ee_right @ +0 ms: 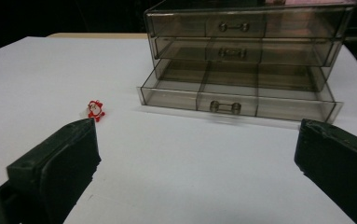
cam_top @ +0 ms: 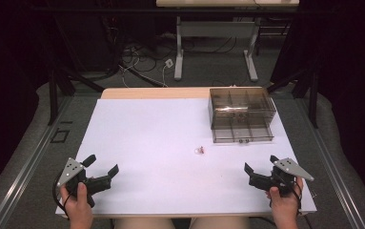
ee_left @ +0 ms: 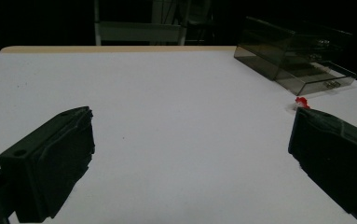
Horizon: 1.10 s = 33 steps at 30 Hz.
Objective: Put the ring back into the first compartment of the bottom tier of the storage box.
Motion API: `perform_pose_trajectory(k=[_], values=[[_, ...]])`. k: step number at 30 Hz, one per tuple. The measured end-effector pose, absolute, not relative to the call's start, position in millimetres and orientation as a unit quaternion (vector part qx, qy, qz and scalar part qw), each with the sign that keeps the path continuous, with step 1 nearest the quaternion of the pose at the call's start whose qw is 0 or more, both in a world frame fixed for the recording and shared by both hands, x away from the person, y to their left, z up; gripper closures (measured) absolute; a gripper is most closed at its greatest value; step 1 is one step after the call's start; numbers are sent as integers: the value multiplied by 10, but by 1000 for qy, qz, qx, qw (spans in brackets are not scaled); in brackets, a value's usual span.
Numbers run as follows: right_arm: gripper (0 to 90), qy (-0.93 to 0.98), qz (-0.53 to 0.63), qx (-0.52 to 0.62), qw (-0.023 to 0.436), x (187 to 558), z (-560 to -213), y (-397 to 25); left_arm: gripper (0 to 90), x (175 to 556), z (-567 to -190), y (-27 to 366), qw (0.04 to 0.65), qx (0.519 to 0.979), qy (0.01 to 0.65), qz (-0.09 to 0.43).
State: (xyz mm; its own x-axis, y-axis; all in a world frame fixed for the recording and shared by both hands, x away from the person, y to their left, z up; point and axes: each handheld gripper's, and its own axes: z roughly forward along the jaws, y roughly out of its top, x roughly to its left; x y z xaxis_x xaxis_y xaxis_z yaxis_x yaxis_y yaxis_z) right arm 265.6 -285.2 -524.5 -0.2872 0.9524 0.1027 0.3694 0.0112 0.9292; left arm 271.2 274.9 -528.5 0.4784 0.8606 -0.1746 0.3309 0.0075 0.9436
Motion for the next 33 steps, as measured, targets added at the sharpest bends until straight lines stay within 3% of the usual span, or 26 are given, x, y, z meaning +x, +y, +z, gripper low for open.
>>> perform_pose_trajectory(k=[14, 23, 33], values=[[0, 639, 478, 521, 302, 2689, -5219, -2736, 3, 2697, -5294, 2736, 547, 665, 450, 236], [8, 645, 474, 504, 324, 2695, -5207, -2649, 3, 2695, -5298, 2728, 545, 666, 452, 233], [16, 655, 470, 508, 305, 2735, -5172, -2553, 3, 2691, -5303, 2724, 544, 667, 451, 234]])
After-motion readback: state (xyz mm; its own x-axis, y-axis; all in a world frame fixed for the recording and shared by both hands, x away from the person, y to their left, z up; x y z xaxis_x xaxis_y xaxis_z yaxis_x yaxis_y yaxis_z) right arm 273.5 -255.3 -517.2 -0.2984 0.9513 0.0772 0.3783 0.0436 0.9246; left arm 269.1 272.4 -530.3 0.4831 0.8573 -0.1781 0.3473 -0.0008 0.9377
